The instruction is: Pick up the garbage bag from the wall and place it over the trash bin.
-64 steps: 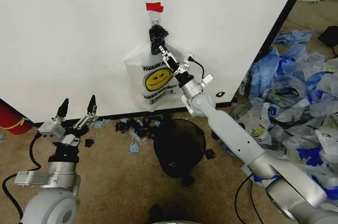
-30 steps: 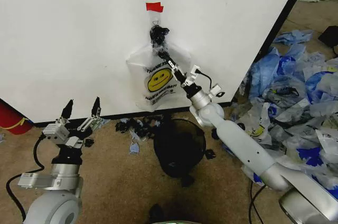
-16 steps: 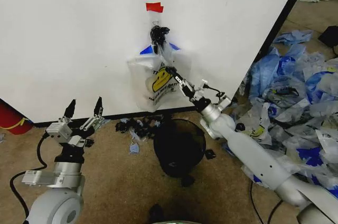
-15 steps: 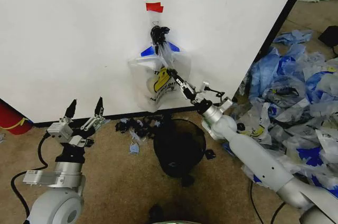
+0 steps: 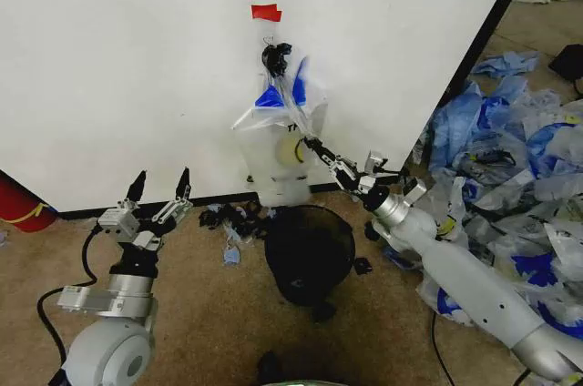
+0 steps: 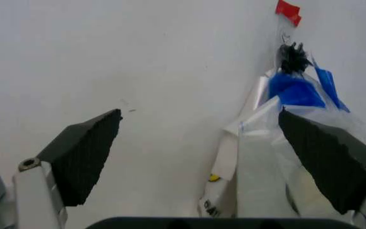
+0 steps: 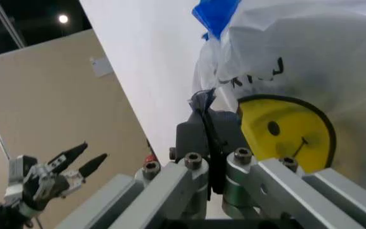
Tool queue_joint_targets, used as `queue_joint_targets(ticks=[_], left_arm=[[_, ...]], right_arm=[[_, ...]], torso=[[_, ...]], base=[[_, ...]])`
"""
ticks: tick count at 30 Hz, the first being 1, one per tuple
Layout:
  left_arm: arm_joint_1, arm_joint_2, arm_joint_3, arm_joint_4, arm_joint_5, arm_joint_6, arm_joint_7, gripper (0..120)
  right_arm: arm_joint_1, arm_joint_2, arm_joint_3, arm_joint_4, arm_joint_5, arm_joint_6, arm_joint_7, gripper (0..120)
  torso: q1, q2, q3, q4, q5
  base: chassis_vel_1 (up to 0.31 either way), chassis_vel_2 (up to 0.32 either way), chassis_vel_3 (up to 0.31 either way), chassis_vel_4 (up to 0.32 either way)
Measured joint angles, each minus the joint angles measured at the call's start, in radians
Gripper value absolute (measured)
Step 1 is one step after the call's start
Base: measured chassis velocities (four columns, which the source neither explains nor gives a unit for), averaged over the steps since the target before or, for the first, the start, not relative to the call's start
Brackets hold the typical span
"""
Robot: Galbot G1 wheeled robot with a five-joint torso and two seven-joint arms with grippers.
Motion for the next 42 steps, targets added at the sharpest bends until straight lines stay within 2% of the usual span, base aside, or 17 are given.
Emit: queue_joint_targets(ticks=[5, 18, 42], left_arm=[[-0.002, 0.003, 0.005, 0.000, 0.001, 0.000, 0.000, 98], [0.020, -0.003, -0.007, -0.009, 0.002, -0.004, -0.002, 98], [0.011, -0.004, 0.007, -0.002, 0.013, -0.007, -0.001, 98]], right_arm=[[-0.020, -0.012, 0.001, -0.003, -0.030, 0.003, -0.015, 0], [0.010, 0.005, -0.008, -0.109, -0.168, 0.010, -0.134, 0], [0.043, -0.055, -0.017, -0.120, -0.245, -0.003, -0.230, 0]], torso=[[0.000, 0.000, 0.000, -0.0001, 0.0002], [0.000, 0.000, 0.000, 0.0001, 0.0001], [0.000, 0.000, 0.000, 0.0001, 0.0001]], base=[[0.000, 0.000, 0.000, 0.000], [0.000, 0.000, 0.000, 0.000], [0.000, 0.000, 0.000, 0.000]])
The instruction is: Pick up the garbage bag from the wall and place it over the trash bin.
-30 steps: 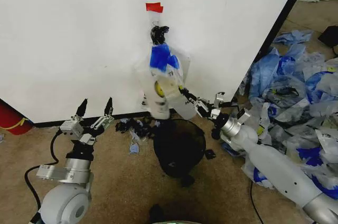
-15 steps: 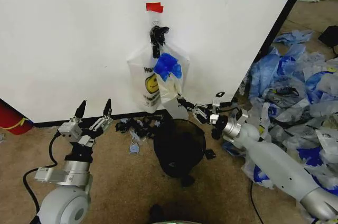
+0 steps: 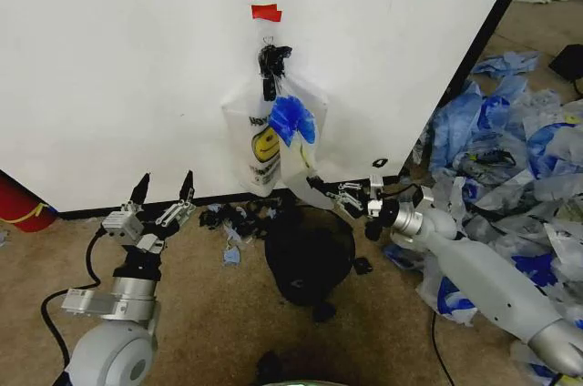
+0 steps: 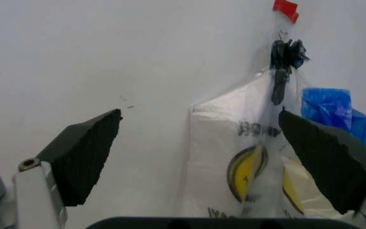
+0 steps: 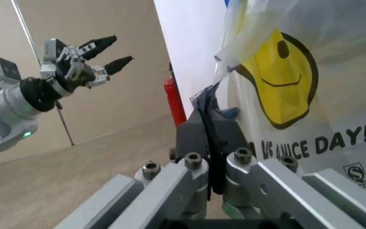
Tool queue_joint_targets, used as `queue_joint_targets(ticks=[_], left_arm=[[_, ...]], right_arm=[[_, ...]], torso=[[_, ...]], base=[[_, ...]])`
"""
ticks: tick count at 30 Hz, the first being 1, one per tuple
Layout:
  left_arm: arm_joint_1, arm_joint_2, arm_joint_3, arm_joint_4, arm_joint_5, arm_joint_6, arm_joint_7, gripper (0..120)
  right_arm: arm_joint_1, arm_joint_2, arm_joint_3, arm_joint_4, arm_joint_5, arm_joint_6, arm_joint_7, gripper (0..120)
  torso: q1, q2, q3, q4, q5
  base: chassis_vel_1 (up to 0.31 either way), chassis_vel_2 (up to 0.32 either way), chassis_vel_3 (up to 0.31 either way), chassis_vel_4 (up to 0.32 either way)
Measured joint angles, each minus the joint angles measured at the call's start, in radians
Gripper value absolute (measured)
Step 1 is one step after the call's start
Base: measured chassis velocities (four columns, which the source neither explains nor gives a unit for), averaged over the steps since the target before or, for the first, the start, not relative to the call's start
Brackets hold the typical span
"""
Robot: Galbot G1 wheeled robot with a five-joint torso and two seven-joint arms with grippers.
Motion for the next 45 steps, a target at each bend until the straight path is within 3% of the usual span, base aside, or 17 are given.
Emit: queue_joint_targets(ticks=[45], left_arm=[[-0.058, 0.025, 0.043, 0.040, -0.014, 0.006, -0.004, 98]], right_arm=[[-0.057, -0.080, 0.011, 0.088, -0.061, -0.047, -0.173, 0]], torso=[[0.000, 0.000, 0.000, -0.0001, 0.0001]], base=[[0.000, 0.000, 0.000, 0.000]])
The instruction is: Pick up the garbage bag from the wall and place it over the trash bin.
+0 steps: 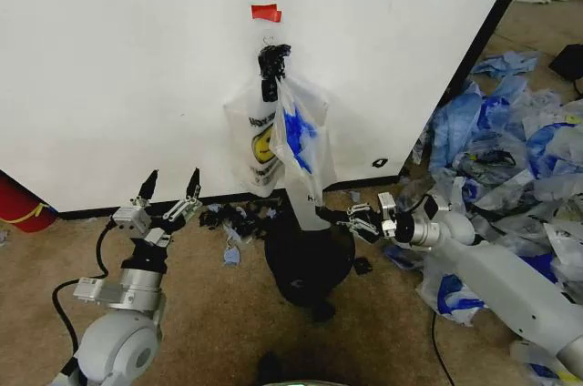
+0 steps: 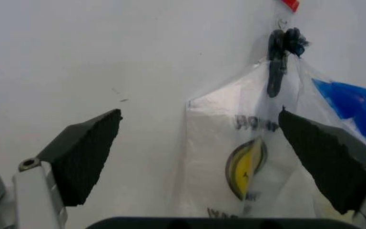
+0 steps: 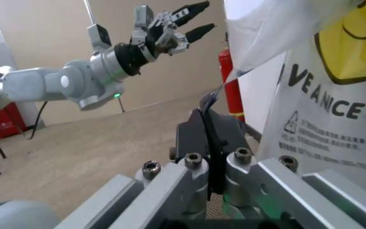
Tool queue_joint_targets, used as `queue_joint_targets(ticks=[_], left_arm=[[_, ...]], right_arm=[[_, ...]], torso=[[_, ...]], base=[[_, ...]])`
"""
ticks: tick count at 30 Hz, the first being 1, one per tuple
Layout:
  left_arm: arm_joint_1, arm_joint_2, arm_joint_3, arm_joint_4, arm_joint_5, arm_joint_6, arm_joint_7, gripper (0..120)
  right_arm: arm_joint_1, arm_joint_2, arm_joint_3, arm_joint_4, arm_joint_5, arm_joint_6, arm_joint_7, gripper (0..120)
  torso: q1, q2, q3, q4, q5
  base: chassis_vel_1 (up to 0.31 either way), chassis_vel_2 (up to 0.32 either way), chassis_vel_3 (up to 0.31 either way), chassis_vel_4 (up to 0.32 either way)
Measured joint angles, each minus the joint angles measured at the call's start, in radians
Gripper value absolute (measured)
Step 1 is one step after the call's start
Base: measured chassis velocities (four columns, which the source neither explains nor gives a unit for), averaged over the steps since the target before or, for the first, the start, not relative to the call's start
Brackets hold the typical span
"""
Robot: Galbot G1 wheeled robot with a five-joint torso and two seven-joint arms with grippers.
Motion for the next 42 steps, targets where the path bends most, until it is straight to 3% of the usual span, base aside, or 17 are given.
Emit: queue_joint_targets(ticks=[13, 19, 22, 23, 25, 29, 30, 31, 33, 34, 38, 39, 42], left_arm=[[0.003, 0.006, 0.038, -0.010, -0.017, -0.001, 0.021, 98], [-0.056, 0.099, 0.105, -0.060, -0.151, 0.004, 0.063, 98], [-0.056, 0.099, 0.105, -0.060, -0.151, 0.004, 0.063, 98], [-0.117, 0.173, 0.157, -0.073, -0.194, 0.017, 0.073, 98], [-0.144, 0.193, 0.183, -0.072, -0.202, 0.019, 0.073, 98], [-0.312, 0.261, 0.347, -0.038, -0.247, 0.019, 0.077, 98], [-0.312, 0.261, 0.347, -0.038, -0.247, 0.019, 0.077, 98], [-0.404, 0.280, 0.411, -0.020, -0.273, 0.019, 0.078, 98], [-0.404, 0.280, 0.411, -0.020, -0.273, 0.019, 0.078, 98], [-0.570, 0.298, 0.514, 0.013, -0.319, 0.024, 0.068, 98], [-0.616, 0.299, 0.544, 0.025, -0.330, 0.026, 0.064, 98], [-0.734, 0.298, 0.625, 0.055, -0.357, 0.032, 0.053, 98], [-0.854, 0.283, 0.747, 0.106, -0.367, 0.033, 0.035, 98]], right_arm=[[-0.003, 0.004, 0.010, -0.010, 0.010, 0.004, 0.012, 0], [-0.017, 0.000, 0.043, -0.006, 0.022, 0.005, 0.024, 0], [-0.017, 0.000, 0.043, -0.006, 0.022, 0.005, 0.024, 0], [-0.032, -0.006, 0.070, 0.004, 0.026, 0.007, 0.035, 0], [-0.036, -0.008, 0.077, 0.006, 0.027, 0.007, 0.037, 0], [-0.061, -0.025, 0.100, 0.030, 0.033, 0.007, 0.056, 0], [-0.061, -0.025, 0.100, 0.030, 0.033, 0.007, 0.056, 0], [-0.072, -0.033, 0.106, 0.040, 0.034, 0.006, 0.062, 0], [-0.072, -0.033, 0.106, 0.040, 0.034, 0.006, 0.062, 0], [-0.093, -0.043, 0.122, 0.056, 0.034, 0.006, 0.071, 0], [-0.099, -0.045, 0.129, 0.060, 0.034, 0.007, 0.075, 0], [-0.113, -0.049, 0.143, 0.067, 0.034, 0.008, 0.082, 0], [-0.126, -0.052, 0.158, 0.068, 0.034, 0.009, 0.082, 0]], torso=[[0.000, 0.000, 0.000, 0.0001, -0.0001], [0.000, 0.000, 0.000, 0.0000, 0.0000], [0.000, 0.000, 0.000, 0.0000, 0.0000], [0.000, 0.000, 0.000, 0.0001, 0.0000], [0.000, 0.000, 0.000, 0.0001, 0.0001], [0.000, 0.000, 0.000, 0.0000, -0.0001], [0.000, 0.000, 0.000, 0.0000, -0.0001], [0.000, 0.000, 0.000, -0.0002, -0.0003], [0.000, 0.000, 0.000, -0.0002, -0.0003], [0.000, 0.000, 0.000, -0.0001, 0.0002], [0.000, 0.000, 0.000, -0.0002, 0.0001], [0.000, 0.000, 0.000, 0.0001, 0.0002], [0.000, 0.000, 0.000, -0.0001, -0.0003]], base=[[0.000, 0.000, 0.000, 0.000], [0.000, 0.000, 0.000, 0.000], [0.000, 0.000, 0.000, 0.000], [0.000, 0.000, 0.000, 0.000], [0.000, 0.000, 0.000, 0.000], [0.000, 0.000, 0.000, 0.000], [0.000, 0.000, 0.000, 0.000], [0.000, 0.000, 0.000, 0.000], [0.000, 0.000, 0.000, 0.000], [0.000, 0.000, 0.000, 0.000], [0.000, 0.000, 0.000, 0.000], [0.000, 0.000, 0.000, 0.000], [0.000, 0.000, 0.000, 0.000]])
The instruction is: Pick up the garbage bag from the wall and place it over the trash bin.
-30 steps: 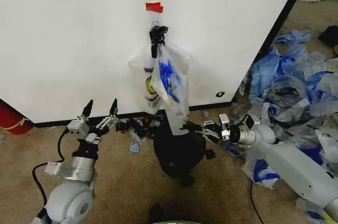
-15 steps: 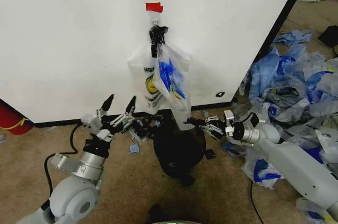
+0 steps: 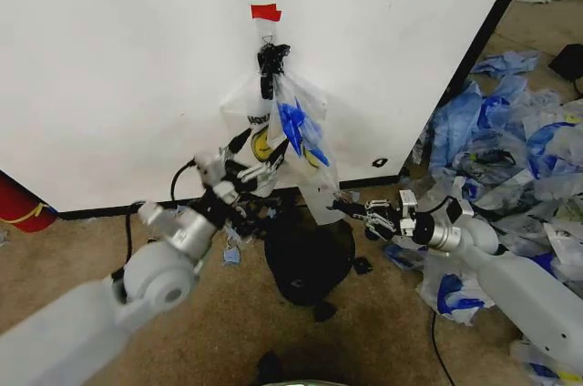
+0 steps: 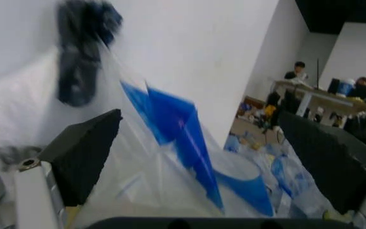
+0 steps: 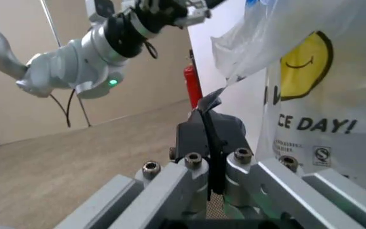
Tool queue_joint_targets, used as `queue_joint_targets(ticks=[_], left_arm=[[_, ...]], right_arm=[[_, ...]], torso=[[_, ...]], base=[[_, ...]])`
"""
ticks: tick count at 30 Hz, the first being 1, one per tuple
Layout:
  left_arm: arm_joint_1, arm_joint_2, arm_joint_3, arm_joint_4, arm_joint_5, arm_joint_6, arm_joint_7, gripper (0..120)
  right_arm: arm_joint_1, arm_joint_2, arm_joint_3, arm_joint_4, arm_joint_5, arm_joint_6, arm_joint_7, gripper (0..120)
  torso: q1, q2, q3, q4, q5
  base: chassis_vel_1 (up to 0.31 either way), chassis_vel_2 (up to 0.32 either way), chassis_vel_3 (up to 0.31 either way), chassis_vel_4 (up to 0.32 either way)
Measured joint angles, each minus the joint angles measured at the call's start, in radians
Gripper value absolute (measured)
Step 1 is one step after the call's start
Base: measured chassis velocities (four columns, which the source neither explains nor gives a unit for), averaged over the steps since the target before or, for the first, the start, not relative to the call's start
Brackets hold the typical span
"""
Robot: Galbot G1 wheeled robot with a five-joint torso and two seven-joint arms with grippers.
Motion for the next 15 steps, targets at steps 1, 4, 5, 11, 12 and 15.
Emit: queue_joint_targets(ticks=[1, 4, 5, 11, 12, 15], left_arm=[[0.000, 0.000, 0.000, 0.000, 0.000, 0.000, 0.000, 98], [-0.064, -0.016, 0.065, 0.026, -0.008, 0.000, -0.016, 98], [-0.096, -0.024, 0.094, 0.039, -0.011, 0.001, -0.023, 98], [-0.162, -0.047, 0.140, 0.073, -0.011, 0.008, -0.041, 98], [-0.167, -0.048, 0.143, 0.077, -0.011, 0.010, -0.044, 98], [-0.172, -0.047, 0.148, 0.079, -0.012, 0.014, -0.045, 98]], right_arm=[[0.000, 0.000, 0.000, 0.000, 0.000, 0.000, 0.000, 0], [-0.010, -0.002, 0.010, 0.000, -0.001, 0.001, -0.001, 0], [-0.016, -0.003, 0.015, 0.000, -0.001, 0.002, -0.001, 0], [-0.029, 0.002, 0.024, -0.002, -0.006, 0.006, -0.004, 0], [-0.029, 0.006, 0.024, -0.004, -0.007, 0.007, -0.004, 0], [-0.027, 0.009, 0.020, -0.007, -0.009, 0.008, -0.004, 0]], torso=[[0.000, 0.000, 0.000, 0.0000, 0.0000], [0.000, 0.000, 0.000, 0.0001, 0.0004], [0.000, 0.000, 0.000, 0.0002, 0.0002], [0.000, 0.000, 0.000, 0.0000, 0.0003], [0.000, 0.000, 0.000, 0.0002, 0.0003], [0.000, 0.000, 0.000, 0.0002, 0.0003]], base=[[0.000, 0.000, 0.000, 0.000], [0.000, 0.000, 0.000, 0.000], [0.000, 0.000, 0.000, 0.000], [0.000, 0.000, 0.000, 0.000], [0.000, 0.000, 0.000, 0.000], [0.000, 0.000, 0.000, 0.000]])
